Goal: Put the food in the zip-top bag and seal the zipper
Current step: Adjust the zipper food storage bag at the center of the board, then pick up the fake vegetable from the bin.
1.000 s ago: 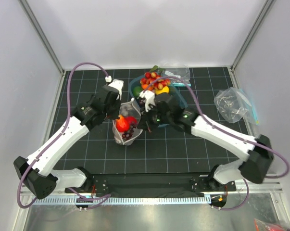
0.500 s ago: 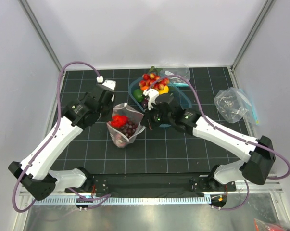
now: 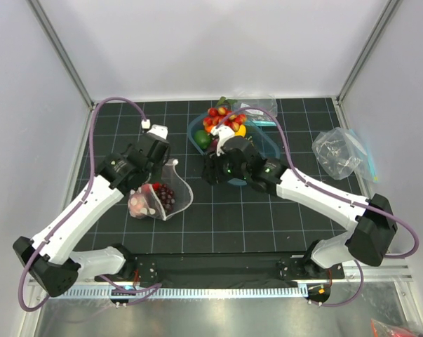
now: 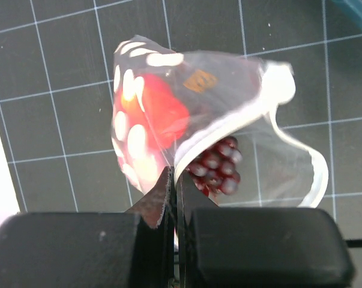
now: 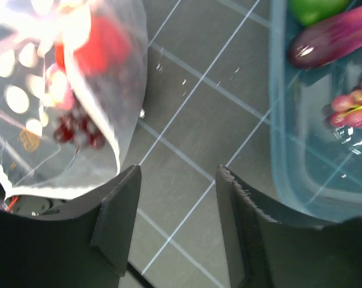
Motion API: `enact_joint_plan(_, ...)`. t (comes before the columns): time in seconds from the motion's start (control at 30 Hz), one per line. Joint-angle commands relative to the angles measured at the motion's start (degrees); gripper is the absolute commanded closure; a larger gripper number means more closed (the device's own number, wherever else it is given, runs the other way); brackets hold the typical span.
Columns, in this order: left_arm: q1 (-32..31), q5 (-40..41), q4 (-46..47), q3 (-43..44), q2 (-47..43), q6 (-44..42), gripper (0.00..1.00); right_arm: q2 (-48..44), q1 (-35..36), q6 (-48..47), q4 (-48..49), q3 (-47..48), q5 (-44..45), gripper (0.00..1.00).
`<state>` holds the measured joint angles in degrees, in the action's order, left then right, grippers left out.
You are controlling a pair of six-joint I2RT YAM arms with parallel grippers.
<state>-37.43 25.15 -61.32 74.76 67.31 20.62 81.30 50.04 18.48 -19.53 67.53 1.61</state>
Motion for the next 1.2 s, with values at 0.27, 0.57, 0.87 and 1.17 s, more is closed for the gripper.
enact_joint_plan(0.27,0.08,1.49,15.26,-10.76,-10.35,-2.16,0.95,-2.22,-5.04,11.4,14.17,-7.16,15.34,0.26)
enact_joint_plan(0.57,0.08,-3.26,18.69,-14.81,-13.96,-2.08,0.94,13.52,-8.55,24.12,11.88,4.53,19.84,0.13)
enact_joint_plan(0.87,0.08,-5.99,19.04,-15.7,-13.34,-2.52,0.96,27.32,-9.61,37.24,11.62,12.08,28.63,0.12)
enact_joint_plan(1.17,0.08,-5.72,19.48,-16.58,-14.22,-2.34,0.96,38.13,-9.87,40.41,7.23,21.85,29.42,0.2)
